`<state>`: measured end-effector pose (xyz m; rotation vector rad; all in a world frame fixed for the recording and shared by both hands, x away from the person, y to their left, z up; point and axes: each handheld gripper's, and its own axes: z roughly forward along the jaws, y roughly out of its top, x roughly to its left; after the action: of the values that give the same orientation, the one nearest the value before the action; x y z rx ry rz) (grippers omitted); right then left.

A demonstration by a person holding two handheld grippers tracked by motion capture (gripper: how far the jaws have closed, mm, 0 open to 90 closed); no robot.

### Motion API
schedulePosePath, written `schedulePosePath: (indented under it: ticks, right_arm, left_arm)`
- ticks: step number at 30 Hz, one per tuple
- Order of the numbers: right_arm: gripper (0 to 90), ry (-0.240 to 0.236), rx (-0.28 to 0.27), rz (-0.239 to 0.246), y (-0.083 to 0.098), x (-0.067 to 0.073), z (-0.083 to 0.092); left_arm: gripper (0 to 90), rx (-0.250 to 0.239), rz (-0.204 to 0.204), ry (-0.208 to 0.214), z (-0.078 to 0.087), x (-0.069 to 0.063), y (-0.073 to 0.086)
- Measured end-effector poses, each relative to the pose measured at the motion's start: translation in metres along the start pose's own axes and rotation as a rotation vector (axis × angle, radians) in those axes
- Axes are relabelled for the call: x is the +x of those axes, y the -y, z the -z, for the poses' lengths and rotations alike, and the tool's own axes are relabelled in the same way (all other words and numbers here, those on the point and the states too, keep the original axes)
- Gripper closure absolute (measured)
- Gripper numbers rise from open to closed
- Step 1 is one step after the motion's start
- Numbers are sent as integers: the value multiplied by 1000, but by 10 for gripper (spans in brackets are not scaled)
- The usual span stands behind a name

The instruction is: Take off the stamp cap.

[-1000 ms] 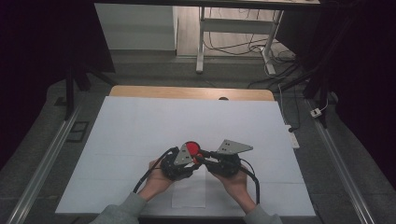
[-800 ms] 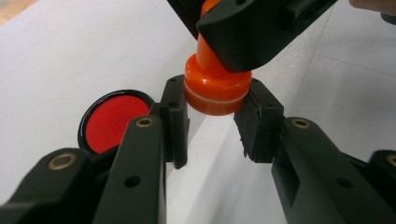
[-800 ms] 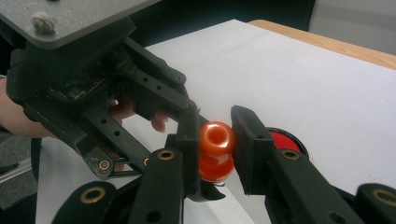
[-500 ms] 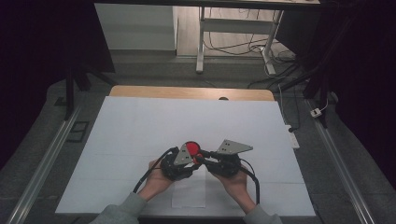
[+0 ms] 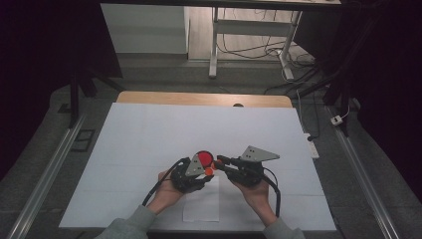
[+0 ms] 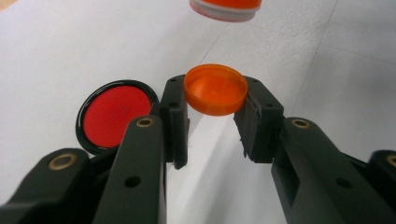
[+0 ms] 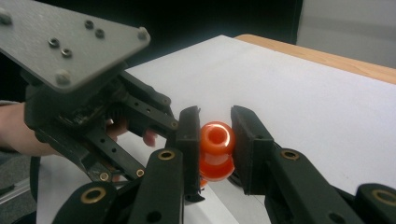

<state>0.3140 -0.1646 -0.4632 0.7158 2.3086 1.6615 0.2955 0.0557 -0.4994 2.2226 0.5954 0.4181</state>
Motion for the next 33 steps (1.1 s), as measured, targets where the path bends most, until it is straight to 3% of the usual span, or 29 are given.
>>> schedulePosePath:
  ticks: [10,33]
  right_arm:
    - [725,-4,-5,3,-1,-1,1]
    - [724,4,-14,0,0,-4,5]
  left_arm:
    - [652,-10,18,-12,5,5,3]
    - [651,-68,99,-9,41,19,24]
